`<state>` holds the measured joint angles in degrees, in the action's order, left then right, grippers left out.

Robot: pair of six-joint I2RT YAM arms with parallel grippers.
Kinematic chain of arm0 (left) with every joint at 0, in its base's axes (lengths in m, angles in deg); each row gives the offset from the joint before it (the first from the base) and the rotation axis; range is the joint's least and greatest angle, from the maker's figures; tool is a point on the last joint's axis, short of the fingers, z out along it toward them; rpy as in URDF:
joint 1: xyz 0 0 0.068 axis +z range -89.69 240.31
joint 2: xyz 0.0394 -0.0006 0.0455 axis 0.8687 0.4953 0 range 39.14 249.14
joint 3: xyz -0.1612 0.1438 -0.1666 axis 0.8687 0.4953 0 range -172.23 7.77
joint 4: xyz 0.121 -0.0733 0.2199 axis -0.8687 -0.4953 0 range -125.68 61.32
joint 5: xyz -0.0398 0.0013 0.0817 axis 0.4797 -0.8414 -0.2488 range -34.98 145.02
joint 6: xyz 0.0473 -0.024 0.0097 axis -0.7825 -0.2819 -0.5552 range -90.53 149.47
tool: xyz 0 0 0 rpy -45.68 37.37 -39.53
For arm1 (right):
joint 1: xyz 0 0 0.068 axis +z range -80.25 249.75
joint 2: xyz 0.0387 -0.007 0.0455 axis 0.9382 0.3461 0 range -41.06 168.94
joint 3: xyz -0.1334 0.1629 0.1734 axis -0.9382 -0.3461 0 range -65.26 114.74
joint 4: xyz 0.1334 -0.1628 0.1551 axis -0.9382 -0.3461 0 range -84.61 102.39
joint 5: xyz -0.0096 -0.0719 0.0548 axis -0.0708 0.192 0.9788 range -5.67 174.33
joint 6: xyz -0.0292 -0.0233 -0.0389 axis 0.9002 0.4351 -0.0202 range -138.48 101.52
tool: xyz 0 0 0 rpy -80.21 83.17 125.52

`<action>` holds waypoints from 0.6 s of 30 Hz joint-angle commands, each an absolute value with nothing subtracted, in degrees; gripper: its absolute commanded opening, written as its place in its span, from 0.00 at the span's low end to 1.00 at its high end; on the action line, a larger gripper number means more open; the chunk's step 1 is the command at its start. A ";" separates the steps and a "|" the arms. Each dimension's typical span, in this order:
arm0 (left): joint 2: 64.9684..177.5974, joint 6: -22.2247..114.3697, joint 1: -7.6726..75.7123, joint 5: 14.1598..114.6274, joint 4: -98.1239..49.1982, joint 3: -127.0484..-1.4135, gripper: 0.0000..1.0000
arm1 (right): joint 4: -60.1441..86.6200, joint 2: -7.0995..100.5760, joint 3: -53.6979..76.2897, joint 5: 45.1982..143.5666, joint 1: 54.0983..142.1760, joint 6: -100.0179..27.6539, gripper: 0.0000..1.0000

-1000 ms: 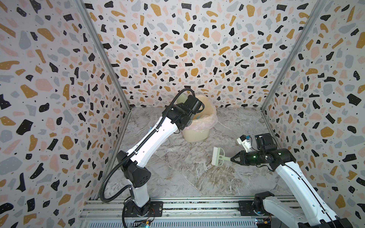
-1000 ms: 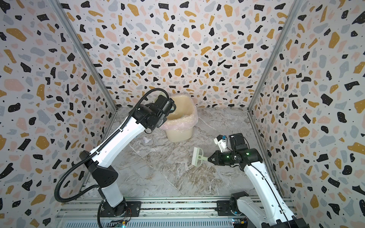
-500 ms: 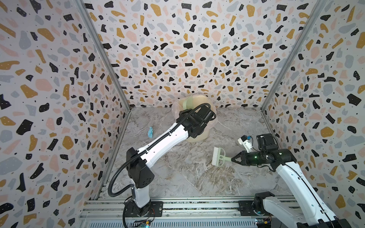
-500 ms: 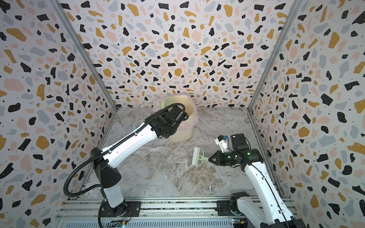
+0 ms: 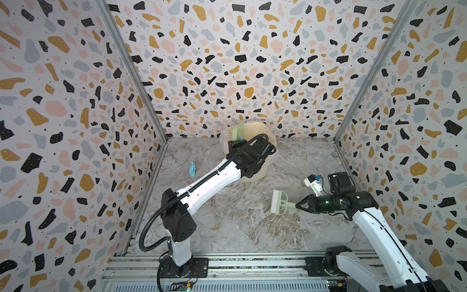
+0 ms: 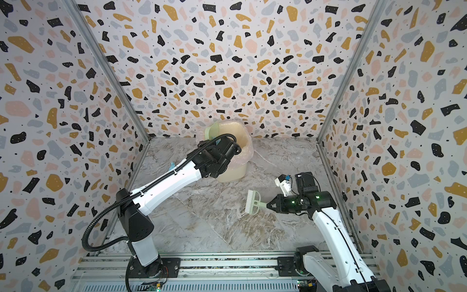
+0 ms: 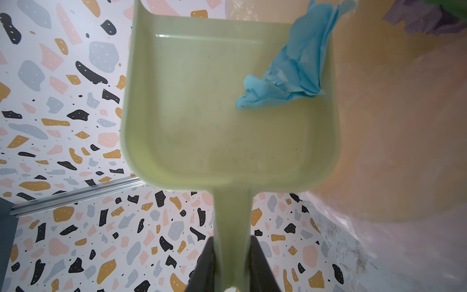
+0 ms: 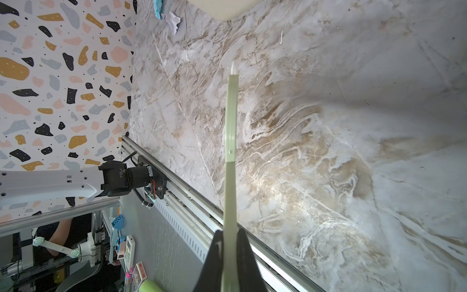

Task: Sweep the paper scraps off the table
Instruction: 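Tip the dustpan over the bin opening with the left gripper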

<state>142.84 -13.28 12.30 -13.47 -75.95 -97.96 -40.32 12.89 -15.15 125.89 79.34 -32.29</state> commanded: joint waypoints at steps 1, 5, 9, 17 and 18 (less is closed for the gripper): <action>140.63 -14.12 12.49 -15.46 -74.45 -97.52 0.00 | -40.61 11.98 -15.12 126.96 79.11 -31.46 0.00; 139.83 -14.90 12.59 -16.11 -73.50 -97.11 0.00 | -40.79 11.66 -14.90 126.83 79.14 -31.66 0.00; 138.76 -15.57 12.59 -16.72 -72.07 -96.62 0.00 | -40.88 11.58 -14.40 126.80 79.12 -31.92 0.00; 136.32 -14.07 12.80 -10.45 -73.02 -99.74 0.00 | -40.26 11.21 -13.49 127.31 79.09 -33.03 0.00; 136.22 -14.73 12.91 -11.15 -72.37 -98.34 0.00 | -40.26 11.01 -13.54 127.27 79.14 -33.08 0.00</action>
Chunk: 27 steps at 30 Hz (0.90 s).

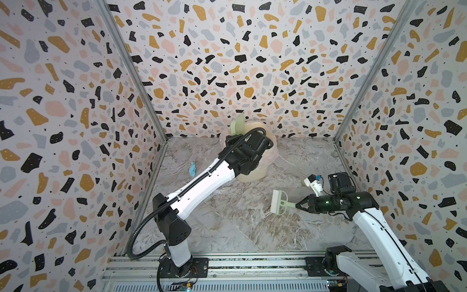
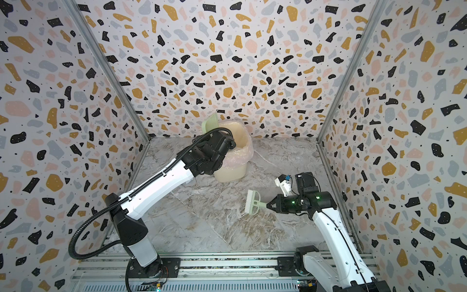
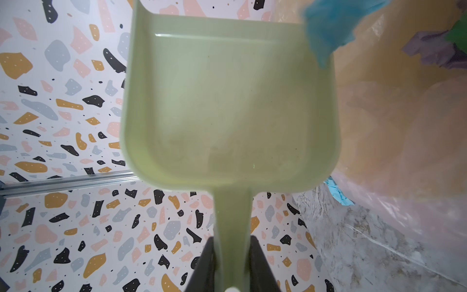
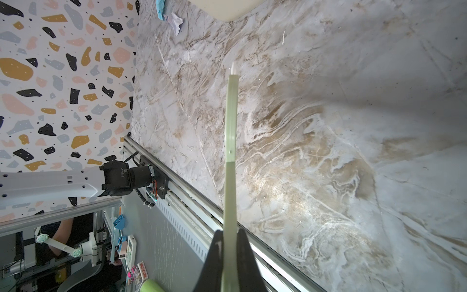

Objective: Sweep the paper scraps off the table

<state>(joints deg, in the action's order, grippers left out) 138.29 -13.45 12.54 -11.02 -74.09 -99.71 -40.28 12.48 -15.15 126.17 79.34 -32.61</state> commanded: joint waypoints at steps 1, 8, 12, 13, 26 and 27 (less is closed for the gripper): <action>136.09 -14.79 13.17 -11.58 -72.12 -97.20 0.00 | -40.32 10.83 -13.49 127.31 79.14 -33.20 0.00; 135.54 -6.52 13.99 -8.60 -76.33 -102.01 0.00 | -38.87 10.26 -14.00 128.93 79.54 -34.18 0.00; 131.15 2.08 14.04 -4.10 -78.66 -100.73 0.00 | -31.80 9.92 -15.39 128.67 84.72 -40.34 0.00; 129.06 4.58 14.09 -2.45 -78.51 -99.13 0.00 | -28.62 9.85 -16.07 127.86 87.35 -43.10 0.00; 100.80 34.91 15.55 17.98 -69.68 -65.56 0.00 | 21.32 27.33 -23.04 108.98 119.06 -73.43 0.00; 99.13 36.24 15.57 18.36 -69.55 -63.82 0.00 | 24.45 29.50 -22.55 108.16 119.89 -74.99 0.00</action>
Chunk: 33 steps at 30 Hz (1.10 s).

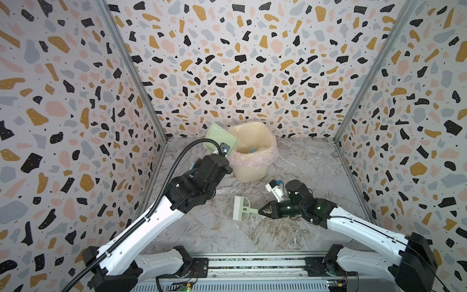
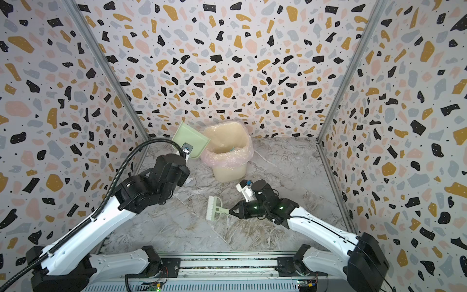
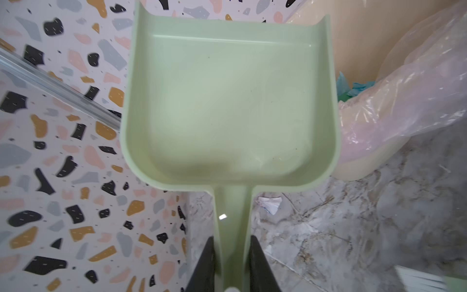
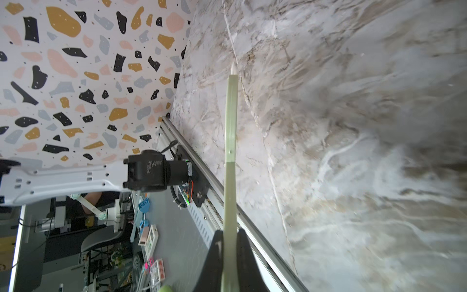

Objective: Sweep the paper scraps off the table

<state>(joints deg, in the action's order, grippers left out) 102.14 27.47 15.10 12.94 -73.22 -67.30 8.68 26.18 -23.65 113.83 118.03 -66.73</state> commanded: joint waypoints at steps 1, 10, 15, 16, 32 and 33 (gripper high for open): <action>97.48 37.42 15.57 18.67 -69.55 -62.30 0.00 | 28.18 32.36 -21.96 107.02 120.75 -76.97 0.00; 89.59 39.75 16.07 20.81 -70.56 -56.56 0.00 | 55.08 57.26 -11.73 100.56 126.39 -91.97 0.00; 88.11 39.80 16.41 21.61 -70.60 -55.36 0.00 | 59.21 67.66 -4.11 95.00 127.34 -97.67 0.00; 87.91 39.79 16.44 21.70 -70.71 -55.34 0.00 | 59.83 69.40 -3.01 93.93 127.36 -98.58 0.00; 89.21 38.26 17.42 23.64 -71.49 -56.49 0.00 | 63.10 89.48 10.93 91.40 124.56 -104.21 0.00; 89.37 38.35 17.54 23.80 -71.33 -56.41 0.00 | 63.10 89.58 10.48 91.47 124.29 -104.69 0.00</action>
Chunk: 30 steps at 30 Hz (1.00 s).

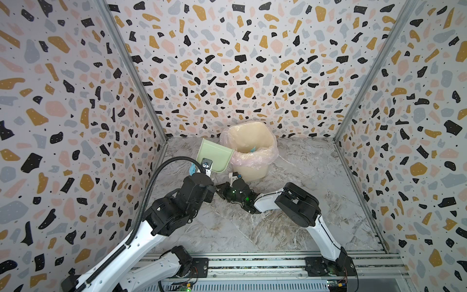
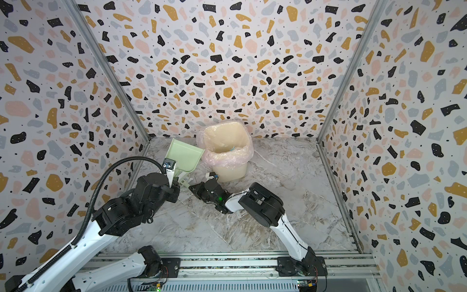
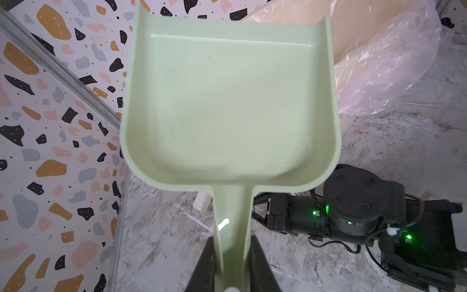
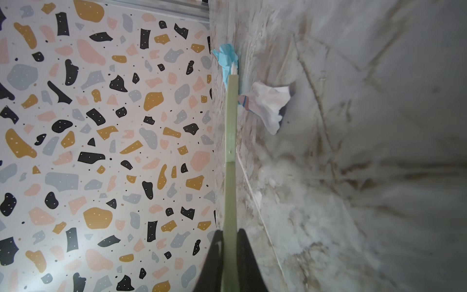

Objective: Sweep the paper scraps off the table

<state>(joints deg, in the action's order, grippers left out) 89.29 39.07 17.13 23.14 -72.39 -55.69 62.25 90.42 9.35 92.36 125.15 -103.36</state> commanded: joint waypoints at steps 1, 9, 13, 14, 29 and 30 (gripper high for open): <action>89.40 38.51 17.68 23.91 -71.13 -56.31 0.00 | 63.29 89.41 9.61 91.52 124.12 -105.41 0.00; 90.32 39.04 17.86 24.26 -70.52 -56.28 0.00 | 64.54 81.50 -3.39 92.15 124.06 -109.23 0.00; 90.72 39.30 17.90 24.48 -70.34 -56.88 0.00 | 63.15 73.15 -13.46 91.89 124.85 -110.28 0.00; 90.82 39.45 17.86 24.78 -70.31 -57.06 0.00 | 62.22 70.85 -15.77 91.92 125.07 -110.69 0.00; 92.20 40.27 17.90 26.66 -70.28 -58.17 0.00 | 46.40 47.18 -22.78 93.85 126.28 -101.98 0.00; 92.26 40.28 17.91 26.87 -70.18 -58.23 0.00 | 46.64 48.61 -21.40 94.42 126.22 -101.67 0.00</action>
